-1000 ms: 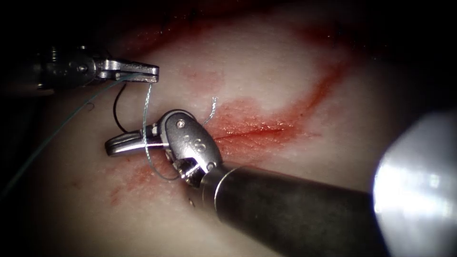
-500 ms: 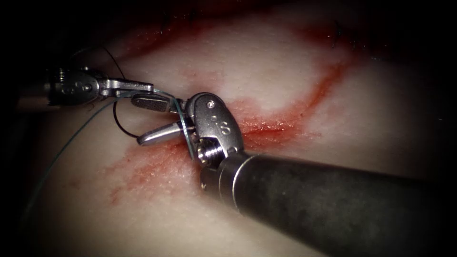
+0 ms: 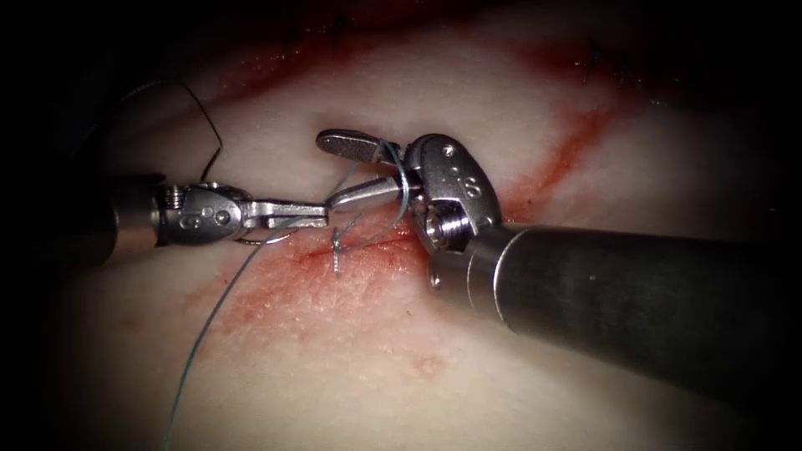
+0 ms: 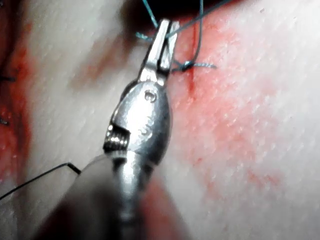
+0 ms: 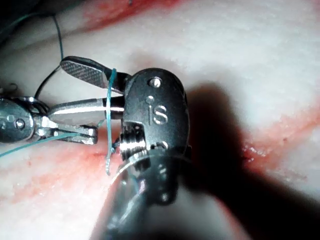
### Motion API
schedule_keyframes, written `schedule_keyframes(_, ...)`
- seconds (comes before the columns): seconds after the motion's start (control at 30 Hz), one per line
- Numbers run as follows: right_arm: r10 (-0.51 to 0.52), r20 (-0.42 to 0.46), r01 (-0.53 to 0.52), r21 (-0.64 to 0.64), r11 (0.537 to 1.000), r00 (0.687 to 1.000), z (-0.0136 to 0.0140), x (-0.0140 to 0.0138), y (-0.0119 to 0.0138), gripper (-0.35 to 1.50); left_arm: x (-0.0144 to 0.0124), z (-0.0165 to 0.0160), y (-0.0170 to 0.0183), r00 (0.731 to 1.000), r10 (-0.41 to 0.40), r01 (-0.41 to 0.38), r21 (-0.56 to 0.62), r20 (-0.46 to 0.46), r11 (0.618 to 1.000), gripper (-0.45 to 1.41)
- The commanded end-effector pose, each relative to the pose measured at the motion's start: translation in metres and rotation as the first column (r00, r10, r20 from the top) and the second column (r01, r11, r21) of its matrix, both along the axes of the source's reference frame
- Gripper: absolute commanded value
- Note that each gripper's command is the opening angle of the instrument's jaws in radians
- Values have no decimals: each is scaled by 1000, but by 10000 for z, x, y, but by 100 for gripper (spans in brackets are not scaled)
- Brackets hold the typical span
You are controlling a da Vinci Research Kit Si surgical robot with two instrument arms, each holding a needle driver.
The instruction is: Wound Closure
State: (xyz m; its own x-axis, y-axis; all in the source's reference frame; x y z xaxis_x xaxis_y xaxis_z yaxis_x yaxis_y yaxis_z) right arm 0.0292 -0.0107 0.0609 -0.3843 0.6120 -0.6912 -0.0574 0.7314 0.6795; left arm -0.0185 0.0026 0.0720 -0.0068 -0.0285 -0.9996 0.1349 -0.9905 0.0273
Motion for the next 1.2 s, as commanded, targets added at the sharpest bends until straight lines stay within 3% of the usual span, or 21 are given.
schedule_keyframes(0.03,0,23,-1,44,999,1000,10,7,-2,78,-11,9,-6,1000,7,-7,3,-2,1000,-45)
schedule_keyframes(0.23,-2,188,-35,193,981,982,21,2,-9,47,-16,7,-18,1000,24,-24,10,-6,1000,-45)
schedule_keyframes(0.33,4,246,-81,304,949,969,33,-1,-14,34,-14,1,-24,1000,27,-27,13,-3,1000,-45)
schedule_keyframes(0.6,11,334,-193,515,835,942,55,-17,-19,34,-22,-17,-56,999,34,-33,16,-26,999,-45)
schedule_keyframes(0.63,14,358,-216,532,819,934,58,-20,-20,42,-25,-25,-63,999,28,-27,17,-41,999,-45)
schedule_keyframes(0.67,18,384,-242,544,804,923,61,-21,-20,66,-27,-33,-65,998,-13,11,-22,-68,1000,-45)
schedule_keyframes(0.77,26,410,-279,571,772,912,65,-21,-23,98,-29,-43,-63,991,-79,74,-50,-111,996,-45)
schedule_keyframes(0.97,-20,480,-306,591,746,877,71,-18,-33,106,-33,-47,-55,970,-171,164,-55,-171,985,-45)
schedule_keyframes(1.2,-72,510,-327,647,689,857,85,-13,-49,98,-30,-35,-46,963,-176,168,-59,-203,984,-45)
